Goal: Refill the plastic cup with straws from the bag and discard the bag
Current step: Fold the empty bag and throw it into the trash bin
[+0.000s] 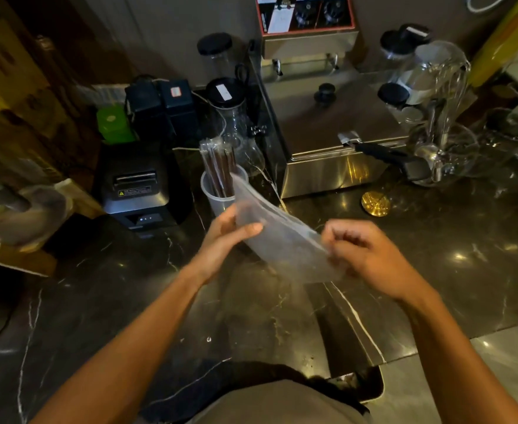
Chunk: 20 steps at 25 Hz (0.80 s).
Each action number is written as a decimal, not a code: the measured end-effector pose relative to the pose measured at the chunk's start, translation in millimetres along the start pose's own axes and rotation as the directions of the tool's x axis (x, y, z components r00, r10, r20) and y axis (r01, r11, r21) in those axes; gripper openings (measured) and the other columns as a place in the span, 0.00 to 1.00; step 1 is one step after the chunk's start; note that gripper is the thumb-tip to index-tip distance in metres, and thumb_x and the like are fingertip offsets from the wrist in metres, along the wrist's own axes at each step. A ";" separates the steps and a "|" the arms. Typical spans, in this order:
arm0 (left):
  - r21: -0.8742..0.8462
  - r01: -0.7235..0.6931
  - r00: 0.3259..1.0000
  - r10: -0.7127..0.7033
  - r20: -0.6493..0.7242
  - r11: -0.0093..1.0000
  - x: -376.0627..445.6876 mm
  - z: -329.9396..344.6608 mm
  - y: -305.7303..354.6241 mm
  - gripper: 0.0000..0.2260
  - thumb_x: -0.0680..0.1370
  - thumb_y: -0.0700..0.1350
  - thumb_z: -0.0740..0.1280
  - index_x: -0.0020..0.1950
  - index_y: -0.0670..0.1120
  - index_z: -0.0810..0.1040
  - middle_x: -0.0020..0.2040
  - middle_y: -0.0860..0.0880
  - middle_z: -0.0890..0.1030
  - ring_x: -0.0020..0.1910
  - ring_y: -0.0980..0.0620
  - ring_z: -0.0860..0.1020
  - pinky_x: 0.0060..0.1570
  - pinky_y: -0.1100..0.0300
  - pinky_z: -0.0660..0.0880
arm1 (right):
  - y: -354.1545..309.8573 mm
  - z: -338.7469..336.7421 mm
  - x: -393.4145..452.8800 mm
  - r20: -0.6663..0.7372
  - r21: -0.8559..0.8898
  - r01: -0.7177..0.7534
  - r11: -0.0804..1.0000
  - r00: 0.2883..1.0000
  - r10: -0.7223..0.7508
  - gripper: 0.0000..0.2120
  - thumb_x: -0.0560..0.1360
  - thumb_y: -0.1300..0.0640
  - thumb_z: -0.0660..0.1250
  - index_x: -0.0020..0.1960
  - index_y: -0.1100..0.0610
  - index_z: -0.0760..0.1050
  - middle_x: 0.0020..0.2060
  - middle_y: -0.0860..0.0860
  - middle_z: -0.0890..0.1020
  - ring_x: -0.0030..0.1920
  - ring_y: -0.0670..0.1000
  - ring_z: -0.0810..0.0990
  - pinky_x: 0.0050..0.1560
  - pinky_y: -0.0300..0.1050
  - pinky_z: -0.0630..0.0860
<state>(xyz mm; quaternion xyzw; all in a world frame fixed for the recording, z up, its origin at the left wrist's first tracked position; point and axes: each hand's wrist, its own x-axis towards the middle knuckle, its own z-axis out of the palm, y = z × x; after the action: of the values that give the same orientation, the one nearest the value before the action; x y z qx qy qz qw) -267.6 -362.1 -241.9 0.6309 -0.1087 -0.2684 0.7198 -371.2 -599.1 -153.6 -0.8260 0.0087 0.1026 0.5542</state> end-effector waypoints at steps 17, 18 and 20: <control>0.084 0.090 0.953 -0.061 -0.296 0.992 -49.4 -45.5 -13.4 0.16 0.77 0.51 0.72 0.32 0.46 0.78 0.27 0.51 0.78 0.26 0.55 0.74 0.35 0.61 0.72 | 38.3 29.6 66.2 -0.258 0.424 -0.062 0.904 0.948 0.186 0.12 0.81 0.58 0.68 0.42 0.52 0.86 0.41 0.62 0.79 0.38 0.56 0.76 0.44 0.52 0.74; 0.047 0.096 0.956 -0.079 -0.282 0.994 -51.0 -45.6 -14.2 0.14 0.76 0.51 0.72 0.35 0.43 0.81 0.30 0.49 0.80 0.28 0.54 0.77 0.37 0.60 0.74 | 38.9 28.9 67.4 -0.229 0.428 -0.065 0.901 0.957 0.178 0.12 0.81 0.58 0.69 0.41 0.52 0.86 0.43 0.63 0.80 0.42 0.58 0.76 0.48 0.55 0.73; -0.024 0.100 0.963 -0.103 -0.248 0.995 -51.0 -46.9 -9.7 0.17 0.78 0.50 0.70 0.50 0.36 0.84 0.40 0.43 0.86 0.34 0.53 0.83 0.39 0.61 0.79 | 41.0 27.9 69.7 -0.163 0.380 -0.083 0.921 0.974 0.155 0.11 0.80 0.58 0.69 0.40 0.55 0.86 0.41 0.63 0.82 0.43 0.59 0.78 0.49 0.56 0.73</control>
<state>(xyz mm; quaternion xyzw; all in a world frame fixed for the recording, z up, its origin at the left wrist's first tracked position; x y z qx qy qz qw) -289.3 -296.2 -250.4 0.6601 0.0164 -0.2241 0.7168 -312.7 -582.4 -213.7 -0.7105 0.1312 0.0535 0.6893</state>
